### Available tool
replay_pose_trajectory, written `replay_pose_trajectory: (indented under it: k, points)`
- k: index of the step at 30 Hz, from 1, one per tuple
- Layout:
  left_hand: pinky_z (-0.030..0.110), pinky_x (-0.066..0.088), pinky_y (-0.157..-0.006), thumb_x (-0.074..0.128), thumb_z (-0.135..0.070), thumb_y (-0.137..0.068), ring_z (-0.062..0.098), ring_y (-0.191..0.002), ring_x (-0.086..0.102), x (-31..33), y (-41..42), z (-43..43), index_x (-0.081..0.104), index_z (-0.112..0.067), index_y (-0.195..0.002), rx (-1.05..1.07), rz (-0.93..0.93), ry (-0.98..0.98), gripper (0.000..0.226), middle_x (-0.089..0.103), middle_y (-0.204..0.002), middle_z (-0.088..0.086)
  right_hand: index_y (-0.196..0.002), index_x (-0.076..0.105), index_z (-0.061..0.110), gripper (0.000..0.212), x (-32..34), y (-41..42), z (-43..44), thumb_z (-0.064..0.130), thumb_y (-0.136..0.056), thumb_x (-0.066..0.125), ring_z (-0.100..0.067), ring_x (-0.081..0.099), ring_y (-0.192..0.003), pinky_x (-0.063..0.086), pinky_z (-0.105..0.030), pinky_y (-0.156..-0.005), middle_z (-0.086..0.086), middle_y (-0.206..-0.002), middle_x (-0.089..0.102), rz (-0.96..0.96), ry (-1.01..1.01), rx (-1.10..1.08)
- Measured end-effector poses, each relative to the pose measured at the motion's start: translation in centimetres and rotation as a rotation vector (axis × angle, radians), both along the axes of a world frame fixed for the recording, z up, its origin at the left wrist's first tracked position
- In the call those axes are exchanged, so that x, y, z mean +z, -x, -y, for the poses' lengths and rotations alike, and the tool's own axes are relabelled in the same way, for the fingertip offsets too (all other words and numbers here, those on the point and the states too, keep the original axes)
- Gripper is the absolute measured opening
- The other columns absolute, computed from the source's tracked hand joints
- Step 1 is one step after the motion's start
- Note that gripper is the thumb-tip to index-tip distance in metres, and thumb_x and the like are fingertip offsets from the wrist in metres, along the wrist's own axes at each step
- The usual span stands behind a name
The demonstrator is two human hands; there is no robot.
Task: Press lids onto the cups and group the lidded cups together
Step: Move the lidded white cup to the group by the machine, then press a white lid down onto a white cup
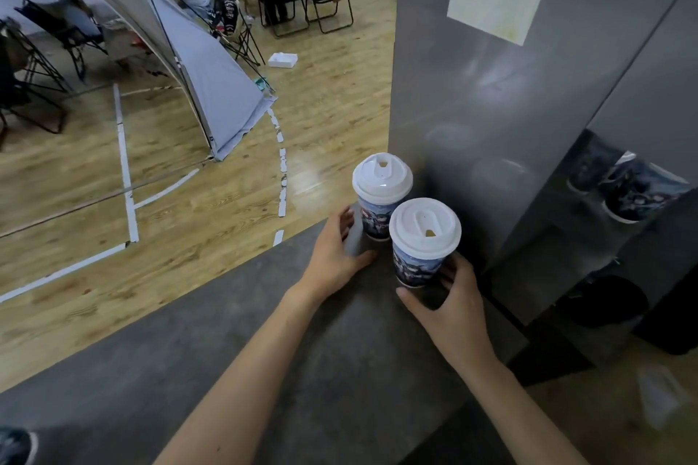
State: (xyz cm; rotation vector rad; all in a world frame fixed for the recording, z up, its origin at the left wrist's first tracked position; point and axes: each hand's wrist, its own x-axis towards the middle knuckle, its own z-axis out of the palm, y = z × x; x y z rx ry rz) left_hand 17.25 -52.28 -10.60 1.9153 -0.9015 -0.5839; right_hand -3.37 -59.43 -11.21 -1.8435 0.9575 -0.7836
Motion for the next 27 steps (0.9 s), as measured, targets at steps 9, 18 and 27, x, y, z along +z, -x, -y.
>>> replay_pose_trajectory:
  k: [9,18,27]
  points:
    - [0.019,0.026,-0.122,0.055,-0.027,-0.101,0.018,-0.141,0.046,-1.9,6.9,-16.2,0.057,-0.007,-0.137,0.079,0.476,-0.088,0.041,0.049,-0.152,0.009,-0.119,0.056,0.023,0.046,-0.4,0.9,-11.2,0.008,-0.083,0.079,-0.024,0.061,-0.114,0.048,-0.030,-0.099,-0.004,-0.119,0.062,0.007,-0.013,0.030]
    - [0.036,0.048,-0.111,0.049,-0.029,-0.089,0.026,-0.126,0.062,-1.3,12.0,-36.7,0.069,-0.011,-0.116,0.508,0.799,-0.352,0.038,0.065,-0.135,0.012,-0.124,0.055,0.021,0.043,1.0,-7.2,-27.9,0.014,-0.087,0.076,-0.012,0.057,-0.115,0.043,-0.028,-0.098,0.005,-0.119,0.059,-0.043,0.098,0.694]
    - [0.043,0.046,-0.111,0.070,-0.023,-0.089,0.027,-0.134,0.055,8.3,14.5,-50.4,0.066,-0.014,-0.122,0.934,0.952,-0.309,0.034,0.063,-0.134,0.007,-0.139,0.044,0.011,0.079,4.0,-15.4,-39.3,0.026,-0.076,0.089,-0.016,0.054,-0.119,0.046,-0.032,-0.102,-0.004,-0.134,0.054,0.019,0.050,0.861]
